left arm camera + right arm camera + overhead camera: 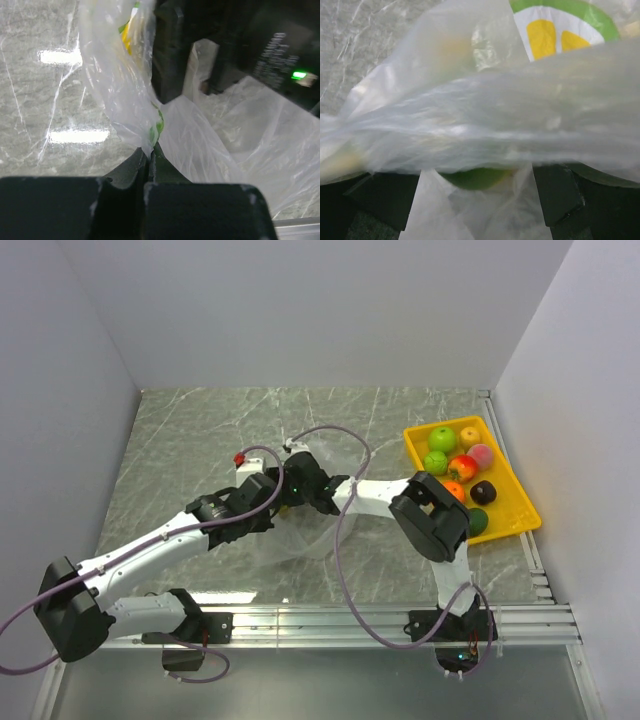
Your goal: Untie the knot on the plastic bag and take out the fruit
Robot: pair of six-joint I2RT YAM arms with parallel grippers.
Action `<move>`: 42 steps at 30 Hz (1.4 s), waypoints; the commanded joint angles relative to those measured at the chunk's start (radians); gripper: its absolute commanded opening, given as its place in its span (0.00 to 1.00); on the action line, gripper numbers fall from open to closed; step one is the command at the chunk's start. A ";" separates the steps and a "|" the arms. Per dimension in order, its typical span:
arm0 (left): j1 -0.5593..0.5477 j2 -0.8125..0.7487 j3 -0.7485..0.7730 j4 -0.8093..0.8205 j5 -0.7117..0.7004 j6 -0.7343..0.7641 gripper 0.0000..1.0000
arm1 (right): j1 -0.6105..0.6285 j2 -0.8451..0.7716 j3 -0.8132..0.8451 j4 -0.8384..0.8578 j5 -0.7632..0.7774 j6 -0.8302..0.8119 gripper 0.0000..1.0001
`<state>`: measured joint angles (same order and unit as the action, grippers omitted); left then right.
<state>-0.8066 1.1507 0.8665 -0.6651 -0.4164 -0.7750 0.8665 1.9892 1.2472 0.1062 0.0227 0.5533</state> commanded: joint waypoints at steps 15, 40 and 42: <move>0.052 -0.075 -0.107 0.059 0.013 -0.052 0.04 | 0.012 0.040 0.044 0.001 0.020 -0.042 0.45; 0.153 -0.020 -0.052 0.093 -0.042 0.048 0.02 | -0.105 -0.742 -0.038 -0.414 0.111 -0.265 0.17; 0.162 -0.020 -0.053 0.096 -0.041 0.055 0.02 | -0.217 -0.799 -0.055 -0.460 0.140 -0.253 0.17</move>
<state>-0.6582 1.1297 0.7704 -0.5987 -0.4347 -0.7502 0.7834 1.2804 1.1652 -0.2432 0.0509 0.3141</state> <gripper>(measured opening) 0.032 0.798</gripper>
